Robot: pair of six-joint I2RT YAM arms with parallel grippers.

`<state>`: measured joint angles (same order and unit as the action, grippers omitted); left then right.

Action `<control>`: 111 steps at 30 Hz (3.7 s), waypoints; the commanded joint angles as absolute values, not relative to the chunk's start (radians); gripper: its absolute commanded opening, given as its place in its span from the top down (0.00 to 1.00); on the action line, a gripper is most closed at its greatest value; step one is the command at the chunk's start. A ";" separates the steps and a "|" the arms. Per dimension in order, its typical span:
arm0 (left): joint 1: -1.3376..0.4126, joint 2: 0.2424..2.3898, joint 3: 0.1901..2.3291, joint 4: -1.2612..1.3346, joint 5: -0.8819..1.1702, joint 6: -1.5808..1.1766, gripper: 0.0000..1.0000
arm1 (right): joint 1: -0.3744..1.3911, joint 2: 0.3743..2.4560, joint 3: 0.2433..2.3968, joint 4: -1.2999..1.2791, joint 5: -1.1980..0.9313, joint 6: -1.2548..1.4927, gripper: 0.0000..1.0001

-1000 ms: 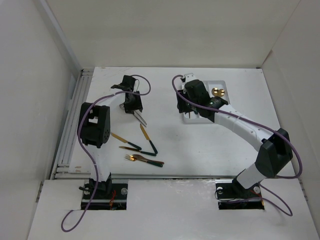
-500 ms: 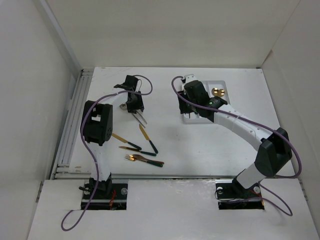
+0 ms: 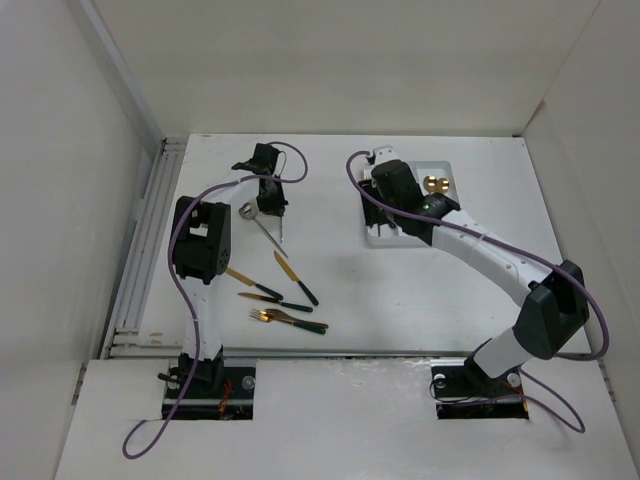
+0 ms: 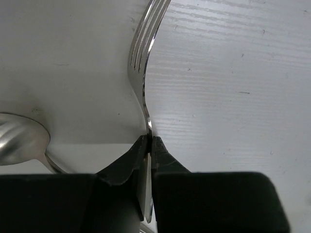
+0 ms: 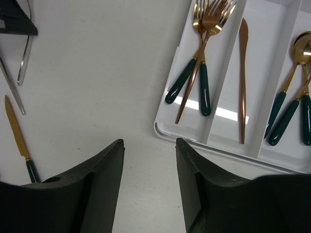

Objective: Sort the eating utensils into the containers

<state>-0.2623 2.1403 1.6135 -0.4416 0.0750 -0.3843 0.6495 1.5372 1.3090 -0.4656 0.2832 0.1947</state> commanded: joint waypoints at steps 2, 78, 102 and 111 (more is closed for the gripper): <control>-0.267 2.192 1.608 -0.479 0.113 -0.307 1.00 | 0.658 1.457 1.328 -0.460 0.325 0.181 0.48; -0.454 2.271 2.049 0.008 0.550 -0.619 0.46 | 0.318 1.181 1.319 -0.437 0.178 0.025 0.42; 0.244 1.477 1.328 -0.318 -0.169 -0.310 0.47 | 1.028 1.867 1.465 -0.476 0.097 0.192 0.34; 0.313 1.477 1.361 -0.342 -0.117 -0.311 0.46 | 1.037 1.980 1.462 -0.462 0.104 0.232 0.37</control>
<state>0.3023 1.5116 1.3357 -0.3595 -0.1524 -0.3119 1.0431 1.9678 1.4242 -0.4652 0.0956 0.2119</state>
